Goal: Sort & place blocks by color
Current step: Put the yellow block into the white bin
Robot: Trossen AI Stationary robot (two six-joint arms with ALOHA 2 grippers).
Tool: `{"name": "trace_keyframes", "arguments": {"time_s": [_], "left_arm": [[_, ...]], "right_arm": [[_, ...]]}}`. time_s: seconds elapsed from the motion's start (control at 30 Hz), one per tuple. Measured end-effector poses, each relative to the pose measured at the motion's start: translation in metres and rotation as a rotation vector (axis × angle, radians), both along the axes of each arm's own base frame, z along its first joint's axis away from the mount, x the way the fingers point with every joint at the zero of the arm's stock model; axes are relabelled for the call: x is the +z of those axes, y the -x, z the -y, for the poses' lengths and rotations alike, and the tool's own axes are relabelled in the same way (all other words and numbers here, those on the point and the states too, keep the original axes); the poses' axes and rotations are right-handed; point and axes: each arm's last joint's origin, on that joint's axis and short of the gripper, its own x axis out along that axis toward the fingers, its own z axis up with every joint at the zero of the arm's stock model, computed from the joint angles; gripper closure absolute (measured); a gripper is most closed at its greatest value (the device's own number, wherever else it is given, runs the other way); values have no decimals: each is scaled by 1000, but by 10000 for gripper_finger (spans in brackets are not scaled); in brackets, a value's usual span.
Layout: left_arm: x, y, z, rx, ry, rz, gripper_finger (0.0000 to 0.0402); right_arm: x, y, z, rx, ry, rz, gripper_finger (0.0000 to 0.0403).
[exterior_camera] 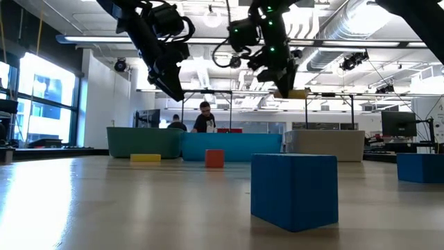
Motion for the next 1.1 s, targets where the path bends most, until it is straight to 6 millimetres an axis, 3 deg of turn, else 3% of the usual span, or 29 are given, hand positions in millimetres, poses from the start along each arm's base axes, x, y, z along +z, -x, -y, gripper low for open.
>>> {"name": "trace_keyframes", "arguments": {"time_s": [0.3,0.6,1.1], "left_arm": [[0,0,0,2,1,1,227],[0,0,0,2,1,1,227],[0,1,-1,78,-14,-8,227]], "right_arm": [[2,30,50,-57,-49,-26,311],[0,60,88,-126,-183,21,311],[-3,99,125,-144,-450,192,311]]}}
